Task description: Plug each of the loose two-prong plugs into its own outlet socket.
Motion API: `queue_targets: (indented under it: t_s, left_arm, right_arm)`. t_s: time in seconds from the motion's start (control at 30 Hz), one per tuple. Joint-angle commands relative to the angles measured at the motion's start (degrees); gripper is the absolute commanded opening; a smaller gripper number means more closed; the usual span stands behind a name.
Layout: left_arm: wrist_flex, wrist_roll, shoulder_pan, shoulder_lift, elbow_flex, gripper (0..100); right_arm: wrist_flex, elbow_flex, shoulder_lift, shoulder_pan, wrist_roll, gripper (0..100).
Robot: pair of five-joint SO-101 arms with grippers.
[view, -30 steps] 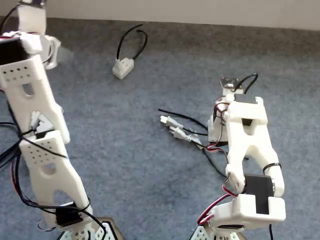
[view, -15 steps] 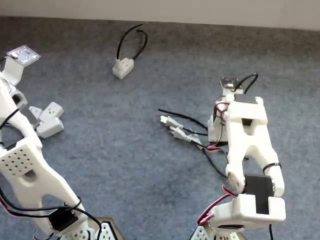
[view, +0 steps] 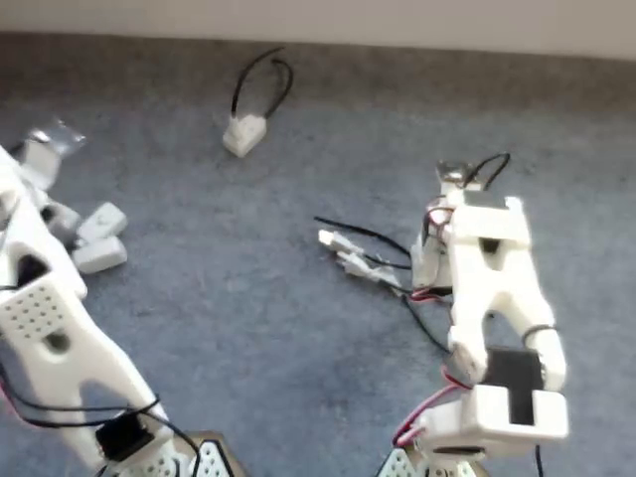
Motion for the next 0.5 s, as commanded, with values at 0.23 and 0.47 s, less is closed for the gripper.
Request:
queue_targets:
  t_s: [0.23, 0.47]
  left_arm:
    - [15.12, 6.07, 1.98, -7.69, -18.33, 1]
    - [15.21, 24.88, 9.89, -25.01, -15.96, 1]
  right_arm:
    - [-0.57, -0.31, -0.40, 0.31, -0.62, 0.6]
    - [-0.57, -0.31, -0.40, 0.31, -0.62, 0.6]
